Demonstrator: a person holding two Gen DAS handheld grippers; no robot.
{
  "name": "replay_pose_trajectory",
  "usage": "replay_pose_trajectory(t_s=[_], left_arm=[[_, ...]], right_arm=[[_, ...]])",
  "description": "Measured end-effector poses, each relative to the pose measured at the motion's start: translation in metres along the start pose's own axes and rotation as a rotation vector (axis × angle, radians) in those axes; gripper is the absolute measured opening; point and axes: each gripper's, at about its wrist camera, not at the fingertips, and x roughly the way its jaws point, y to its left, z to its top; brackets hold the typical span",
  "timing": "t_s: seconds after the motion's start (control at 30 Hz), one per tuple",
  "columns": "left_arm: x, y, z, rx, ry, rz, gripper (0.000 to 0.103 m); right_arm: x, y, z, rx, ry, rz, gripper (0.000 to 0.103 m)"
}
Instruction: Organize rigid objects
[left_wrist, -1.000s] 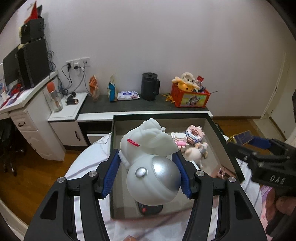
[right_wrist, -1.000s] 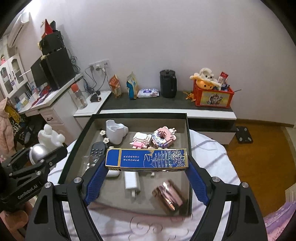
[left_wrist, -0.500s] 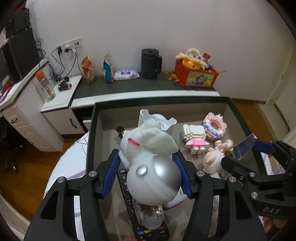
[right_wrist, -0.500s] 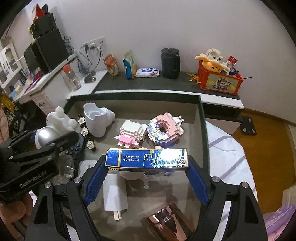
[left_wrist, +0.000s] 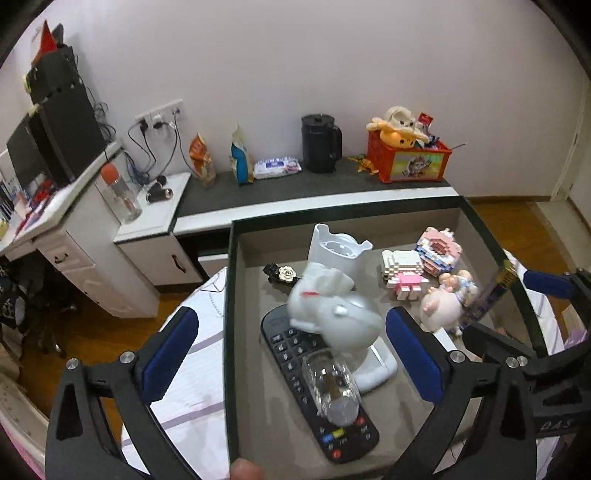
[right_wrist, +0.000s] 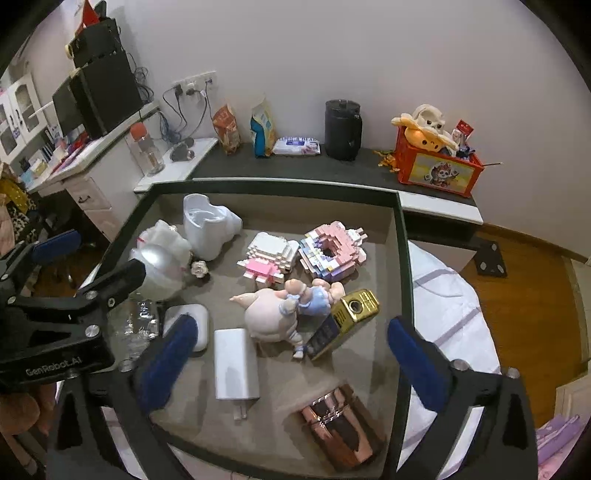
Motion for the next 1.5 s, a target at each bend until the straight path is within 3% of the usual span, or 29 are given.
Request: replay_pose_trajectory(t_s=[0.37, 0.63, 1.07, 1.27, 1.5], left_arm=[[-0.077, 0.010, -0.025, -0.008, -0.087, 0.026, 0.103], [-0.137, 0.019, -0.058, -0.039, -0.157, -0.004, 0.103], [-0.228, 0.033, -0.134, -0.181, -0.219, -0.017, 0.103], [-0.256, 0.038, -0.164, -0.231, -0.222, -0.007, 0.103], [-0.268, 0.022, -0.189, -0.192, -0.199, 0.042, 0.103]], right_arm=[[-0.049, 0.010, -0.025, 0.065, -0.036, 0.065, 0.103], [-0.100, 0.020, -0.052, 0.089, -0.093, 0.089, 0.103], [-0.218, 0.042, -0.119, 0.057, -0.302, 0.016, 0.103], [-0.241, 0.051, -0.155, 0.050, -0.322, -0.040, 0.103], [-0.252, 0.054, -0.177, 0.057, -0.325, -0.053, 0.103]])
